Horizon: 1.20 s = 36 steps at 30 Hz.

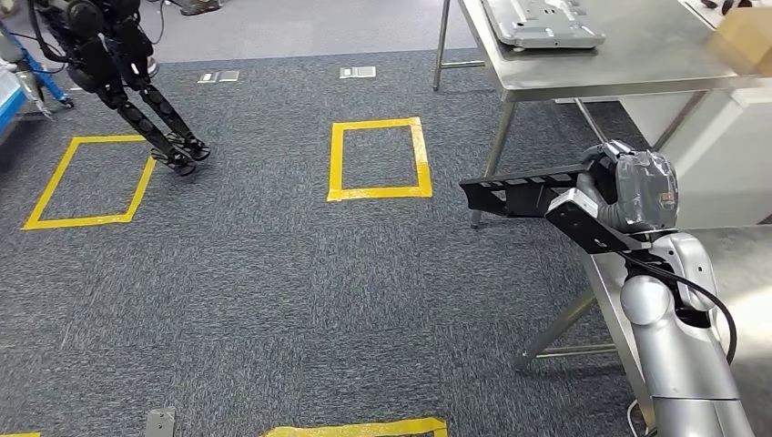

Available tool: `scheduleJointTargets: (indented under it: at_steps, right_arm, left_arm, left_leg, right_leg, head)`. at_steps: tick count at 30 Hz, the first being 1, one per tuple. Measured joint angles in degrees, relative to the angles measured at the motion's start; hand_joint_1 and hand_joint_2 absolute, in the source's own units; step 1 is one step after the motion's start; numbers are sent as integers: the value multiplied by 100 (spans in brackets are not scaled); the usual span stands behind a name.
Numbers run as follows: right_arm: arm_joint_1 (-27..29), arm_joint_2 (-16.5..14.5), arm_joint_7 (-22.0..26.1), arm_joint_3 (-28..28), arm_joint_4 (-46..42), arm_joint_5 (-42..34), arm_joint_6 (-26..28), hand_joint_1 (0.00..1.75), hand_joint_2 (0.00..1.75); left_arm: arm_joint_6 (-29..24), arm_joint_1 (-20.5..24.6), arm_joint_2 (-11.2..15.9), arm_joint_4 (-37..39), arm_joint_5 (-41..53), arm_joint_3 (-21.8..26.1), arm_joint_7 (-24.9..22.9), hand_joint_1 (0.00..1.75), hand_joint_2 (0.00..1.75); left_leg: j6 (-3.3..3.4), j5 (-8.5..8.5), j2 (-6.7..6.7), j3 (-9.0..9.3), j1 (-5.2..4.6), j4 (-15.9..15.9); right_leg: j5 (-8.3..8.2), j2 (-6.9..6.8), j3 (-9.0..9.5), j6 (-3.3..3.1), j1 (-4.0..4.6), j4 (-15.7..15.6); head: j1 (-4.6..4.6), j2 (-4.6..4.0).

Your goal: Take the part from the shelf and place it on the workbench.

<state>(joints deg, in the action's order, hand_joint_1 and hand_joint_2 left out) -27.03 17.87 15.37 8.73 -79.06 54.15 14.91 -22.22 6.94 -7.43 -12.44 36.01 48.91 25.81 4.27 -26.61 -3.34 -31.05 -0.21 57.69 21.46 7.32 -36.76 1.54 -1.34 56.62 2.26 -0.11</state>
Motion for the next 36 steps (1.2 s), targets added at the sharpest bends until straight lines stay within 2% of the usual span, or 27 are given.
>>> scheduleJointTargets:
  at_steps: [2,3,4,6,7,9,10,11,12,14,15,17,18,19,20,21,22,23,24,26,27,28,30,31,32,34,36]
  right_arm:
    - [-73,9,-7,-19,33,22,-3,171,175]
    - [-109,7,-13,-23,55,37,-4,171,175]
    - [-135,4,-22,-25,79,54,-6,171,175]
    - [-131,-2,-41,-27,124,78,-7,171,175]
    - [-123,-2,-49,-28,143,84,-7,171,175]
    - [-114,2,-57,-36,164,87,-5,171,175]
    - [-114,3,-58,-40,169,88,-5,171,175]
    - [-111,5,-60,-47,169,89,-4,171,175]
    - [-101,5,-62,-52,170,90,-5,171,175]
    - [-82,7,-69,-66,174,101,-10,171,175]
    - [-78,9,-74,-72,176,109,-14,171,175]
    - [-107,11,-87,-83,178,123,-32,171,175]
    - [-124,6,-95,-85,180,129,-43,171,175]
    - [-142,-1,-102,-86,186,133,-55,171,175]
    - [-152,-7,-109,-86,196,136,-63,171,175]
    - [-156,-10,-119,-88,210,138,-68,171,175]
    - [-157,-10,-128,-95,223,138,-70,171,175]
    - [-160,-9,-135,-104,234,139,-72,171,175]
    - [-168,-9,-142,-115,241,141,-72,171,175]
    - [-209,-8,-157,-131,250,151,-77,171,175]
    - [-238,-9,-169,-134,258,160,-81,171,175]
    - [-264,-9,-180,-136,269,170,-89,171,175]
    - [-302,5,-200,-151,298,189,-100,171,175]
    - [-323,22,-207,-163,315,197,-104,171,175]
    - [-359,38,-215,-176,334,206,-109,171,175]
    - [-437,55,-232,-191,370,223,-119,171,175]
    - [-470,55,-251,-193,404,237,-134,171,175]
  left_arm:
    - [0,7,-14,0,1,1,15,0,175]
    - [2,4,-20,0,9,1,20,0,175]
    - [4,-2,-25,0,22,1,23,0,175]
    - [10,-8,-25,0,50,1,19,0,175]
    - [12,-7,-26,0,61,1,12,0,175]
    - [17,1,-29,0,75,1,-9,0,175]
    - [20,6,-21,-2,82,1,-21,0,175]
    - [22,11,-16,-3,86,1,-30,0,175]
    - [22,16,-11,-3,89,1,-36,0,175]
    - [20,25,-11,-3,87,1,-40,0,175]
    - [20,32,-12,-2,85,1,-41,0,175]
    - [21,32,-13,-2,82,1,-40,0,175]
    - [21,29,-13,-1,83,1,-39,0,175]
    - [21,24,-14,-1,85,1,-38,0,175]
    - [23,20,-14,0,91,1,-39,0,175]
    - [26,18,-14,0,98,1,-44,0,175]
    - [28,17,-15,0,105,1,-49,0,175]
    - [30,18,-15,0,113,1,-56,0,175]
    - [31,20,-16,0,116,1,-64,0,175]
    - [30,23,-15,1,119,1,-77,0,175]
    - [29,22,-15,1,116,1,-81,0,175]
    - [28,22,-15,1,110,1,-83,0,175]
    - [21,25,-18,0,95,1,-77,0,175]
    - [17,29,-20,0,87,1,-69,0,175]
    - [14,30,-23,0,81,1,-62,0,175]
    - [14,22,-25,0,75,2,-50,0,175]
    - [17,9,-22,0,76,4,-42,0,175]
  left_leg:
    - [48,140,164,35,9,-182]
    - [51,178,244,24,6,-222]
    - [57,196,325,-6,2,-231]
    - [29,216,495,-61,2,-226]
    - [13,223,578,-83,5,-219]
    - [-43,209,735,-116,12,-165]
    - [-85,183,805,-138,1,-120]
    - [-135,151,869,-154,-14,-63]
    - [-178,120,927,-165,-30,-11]
    - [-230,87,1047,-174,-20,48]
    - [-260,56,1012,-186,12,84]
    - [-317,-167,735,-291,80,358]
    - [-342,-365,543,-406,101,645]
    - [-347,-574,425,-555,107,1010]
    - [-348,-736,369,-706,107,1362]
    - [-340,-807,346,-807,109,1594]
    - [-325,-768,336,-818,110,1638]
    - [-302,-627,313,-723,112,1464]
    - [-276,-428,242,-544,118,1125]
    - [-245,-157,-59,-202,133,448]
    - [-238,-104,-159,-120,126,269]
    - [-231,-103,-194,-103,107,212]
    - [-172,-27,-39,-110,70,156]
    - [-130,29,32,-109,61,97]
    - [-82,92,111,-120,55,38]
    - [-17,175,272,-178,24,-20]
    - [11,214,438,-255,-4,-18]
  right_leg:
    - [157,-322,-180,-33,36,271]
    - [322,-510,-342,-60,34,597]
    - [496,-601,-517,-68,20,987]
    - [686,-663,-725,-6,-30,1523]
    - [662,-688,-661,59,-58,1479]
    - [460,-870,-203,209,-112,763]
    - [377,-1019,40,245,-108,394]
    - [326,-1119,197,239,-98,133]
    - [316,-1171,260,201,-85,24]
    - [302,-1044,222,107,-73,49]
    - [289,-973,209,72,-84,54]
    - [249,-834,186,0,-95,55]
    - [232,-770,177,-31,-91,53]
    - [216,-705,165,-58,-75,54]
    - [203,-632,153,-79,-58,55]
    - [192,-559,142,-91,-42,56]
    - [180,-483,134,-101,-31,58]
    - [168,-407,130,-101,-25,58]
    - [155,-334,128,-92,-25,59]
    - [115,-198,107,-40,-25,57]
    - [87,-135,82,1,-32,55]
    - [54,-74,54,49,-45,44]
    - [-9,8,-1,145,-57,11]
    - [6,-70,-53,162,-47,39]
    - [91,-215,-151,149,-24,175]
    - [432,-547,-470,68,3,811]
    - [728,-650,-749,48,6,1531]
  head:
    - [-27,0]
    - [-43,0]
    - [-52,0]
    - [-56,0]
    - [-55,0]
    - [-56,0]
    - [-59,0]
    - [-52,0]
    - [-39,0]
    - [-13,0]
    - [-6,0]
    - [-1,0]
    - [7,0]
    - [13,0]
    - [21,0]
    - [22,0]
    - [23,0]
    - [21,0]
    - [22,0]
    - [17,0]
    - [21,0]
    - [18,0]
    - [20,0]
    - [14,0]
    - [-2,0]
    - [-38,0]
    - [-59,0]
